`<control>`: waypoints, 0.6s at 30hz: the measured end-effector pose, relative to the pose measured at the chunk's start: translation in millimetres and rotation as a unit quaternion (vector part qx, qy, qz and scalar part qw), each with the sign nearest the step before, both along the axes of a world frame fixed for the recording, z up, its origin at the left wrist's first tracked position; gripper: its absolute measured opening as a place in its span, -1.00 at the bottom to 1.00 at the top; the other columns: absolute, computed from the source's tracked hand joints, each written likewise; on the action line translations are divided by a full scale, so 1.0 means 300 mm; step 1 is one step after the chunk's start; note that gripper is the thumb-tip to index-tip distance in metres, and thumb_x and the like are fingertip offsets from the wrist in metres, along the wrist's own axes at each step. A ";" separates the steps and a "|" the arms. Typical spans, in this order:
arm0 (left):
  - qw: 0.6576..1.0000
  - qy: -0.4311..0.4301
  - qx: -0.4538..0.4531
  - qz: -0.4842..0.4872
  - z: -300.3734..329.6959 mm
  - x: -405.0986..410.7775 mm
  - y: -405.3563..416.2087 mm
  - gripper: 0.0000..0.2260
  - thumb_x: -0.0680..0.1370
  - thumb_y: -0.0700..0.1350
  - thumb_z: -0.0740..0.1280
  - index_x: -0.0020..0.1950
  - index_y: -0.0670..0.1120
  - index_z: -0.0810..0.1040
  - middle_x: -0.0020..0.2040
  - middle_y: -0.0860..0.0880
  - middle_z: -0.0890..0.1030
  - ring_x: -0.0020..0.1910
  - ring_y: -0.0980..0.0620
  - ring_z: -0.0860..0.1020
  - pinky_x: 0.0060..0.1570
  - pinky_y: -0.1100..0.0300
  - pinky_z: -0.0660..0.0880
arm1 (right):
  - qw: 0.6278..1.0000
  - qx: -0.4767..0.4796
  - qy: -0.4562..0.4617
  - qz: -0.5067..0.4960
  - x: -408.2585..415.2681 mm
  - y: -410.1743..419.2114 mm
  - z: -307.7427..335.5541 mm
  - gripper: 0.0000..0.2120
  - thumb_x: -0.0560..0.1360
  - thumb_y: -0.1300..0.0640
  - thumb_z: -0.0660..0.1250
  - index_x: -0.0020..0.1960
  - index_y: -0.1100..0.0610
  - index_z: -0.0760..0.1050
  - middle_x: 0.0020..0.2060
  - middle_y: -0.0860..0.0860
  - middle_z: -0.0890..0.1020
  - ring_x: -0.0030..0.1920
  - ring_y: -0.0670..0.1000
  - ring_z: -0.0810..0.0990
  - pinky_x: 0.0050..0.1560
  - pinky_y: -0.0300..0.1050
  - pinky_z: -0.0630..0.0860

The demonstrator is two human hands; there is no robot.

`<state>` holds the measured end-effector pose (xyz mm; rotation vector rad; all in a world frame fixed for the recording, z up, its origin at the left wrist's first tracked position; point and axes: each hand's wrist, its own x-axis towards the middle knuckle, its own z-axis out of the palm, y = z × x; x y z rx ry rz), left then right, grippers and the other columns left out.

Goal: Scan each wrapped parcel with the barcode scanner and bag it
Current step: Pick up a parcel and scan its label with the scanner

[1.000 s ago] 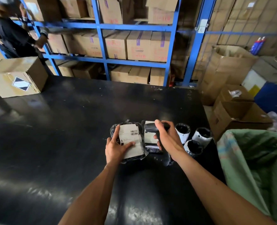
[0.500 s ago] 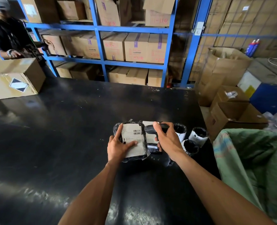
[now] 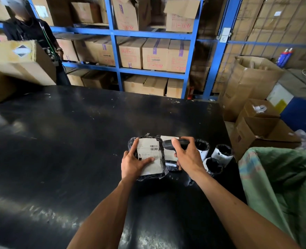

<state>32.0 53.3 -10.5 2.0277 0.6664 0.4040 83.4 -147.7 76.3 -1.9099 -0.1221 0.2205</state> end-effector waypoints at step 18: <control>1.000 0.014 0.009 -0.018 0.010 -0.006 -0.029 -0.07 0.21 0.24 0.64 0.50 0.40 0.27 0.02 0.02 0.48 -0.01 0.09 0.50 0.04 0.22 0.44 | 1.000 -0.021 -0.014 0.013 -0.015 -0.030 0.014 -0.60 0.54 -0.28 0.33 0.20 -0.03 0.42 -0.13 0.09 0.68 -0.45 0.05 0.64 -0.50 -0.16 0.54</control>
